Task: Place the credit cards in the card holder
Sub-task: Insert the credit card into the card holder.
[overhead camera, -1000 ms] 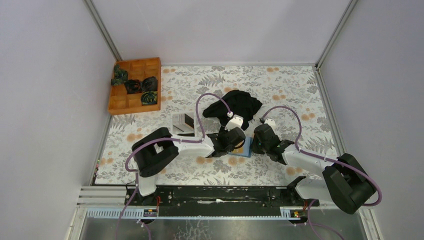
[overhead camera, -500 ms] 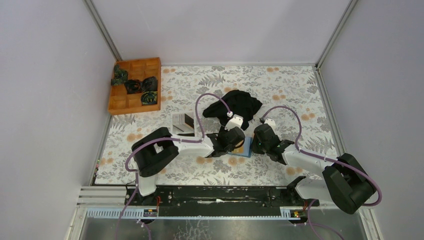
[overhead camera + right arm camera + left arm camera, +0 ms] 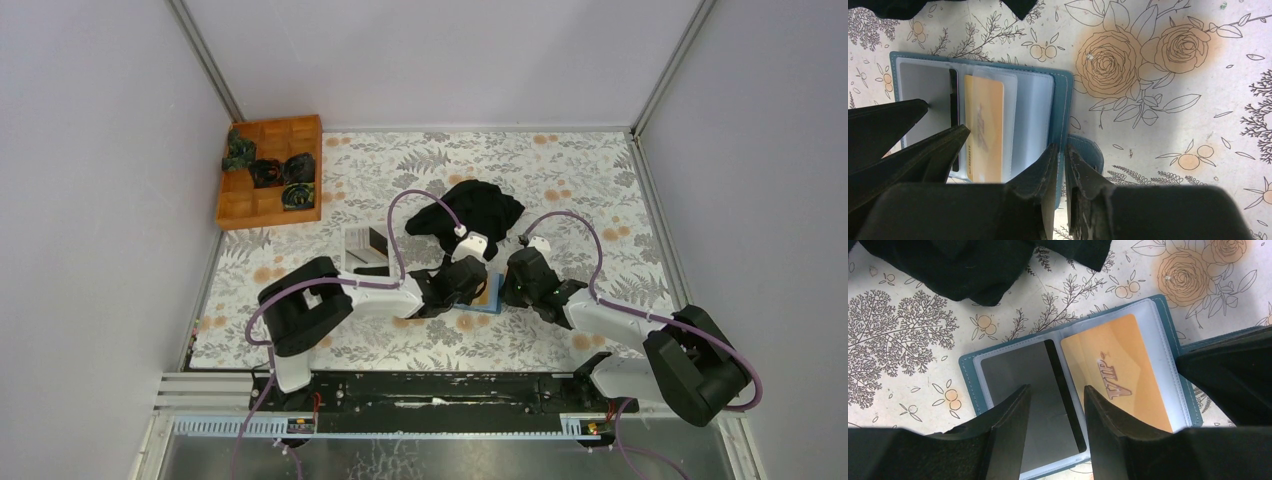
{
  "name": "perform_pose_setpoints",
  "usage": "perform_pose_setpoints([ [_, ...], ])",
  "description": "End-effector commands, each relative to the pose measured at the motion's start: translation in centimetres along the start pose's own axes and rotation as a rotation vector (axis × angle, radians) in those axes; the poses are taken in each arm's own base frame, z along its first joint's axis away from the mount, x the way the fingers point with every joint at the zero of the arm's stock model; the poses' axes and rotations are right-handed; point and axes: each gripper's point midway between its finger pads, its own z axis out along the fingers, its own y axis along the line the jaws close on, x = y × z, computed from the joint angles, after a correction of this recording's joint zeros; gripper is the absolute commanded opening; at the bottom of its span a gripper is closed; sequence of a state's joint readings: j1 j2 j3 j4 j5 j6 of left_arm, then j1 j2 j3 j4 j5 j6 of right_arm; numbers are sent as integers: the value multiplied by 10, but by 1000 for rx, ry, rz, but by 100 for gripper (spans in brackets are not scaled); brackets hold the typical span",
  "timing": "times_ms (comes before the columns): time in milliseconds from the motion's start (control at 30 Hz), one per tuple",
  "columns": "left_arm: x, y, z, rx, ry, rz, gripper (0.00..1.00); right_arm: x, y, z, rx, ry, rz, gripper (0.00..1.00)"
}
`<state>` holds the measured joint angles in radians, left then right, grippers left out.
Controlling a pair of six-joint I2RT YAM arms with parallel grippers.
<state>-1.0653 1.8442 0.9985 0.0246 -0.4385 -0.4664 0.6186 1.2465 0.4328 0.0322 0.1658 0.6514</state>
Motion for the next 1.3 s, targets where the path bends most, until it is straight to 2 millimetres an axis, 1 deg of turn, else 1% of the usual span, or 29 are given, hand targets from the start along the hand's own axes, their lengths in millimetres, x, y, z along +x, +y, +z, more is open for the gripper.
perform_pose_setpoints([
  [0,-17,-8,-7,36,-62,-20,51,8,-8,2,24,30,-10,18],
  [167,-19,-6,-11,27,-74,-17,51,8,-7,2,24,28,-9,18],
  [367,-23,5,-17,-14,-94,-16,51,4,-6,-1,23,16,-10,18],
  [533,-21,11,-18,-33,-89,-7,51,4,-7,-1,25,17,-10,18],
  [667,-16,9,-15,-31,-74,6,51,3,-6,-2,22,15,-11,18],
  [1033,1,13,-2,-70,-20,54,51,3,-7,-1,27,16,-19,18],
  [1267,4,9,1,-56,-7,59,51,3,-6,-1,25,19,-25,18],
])
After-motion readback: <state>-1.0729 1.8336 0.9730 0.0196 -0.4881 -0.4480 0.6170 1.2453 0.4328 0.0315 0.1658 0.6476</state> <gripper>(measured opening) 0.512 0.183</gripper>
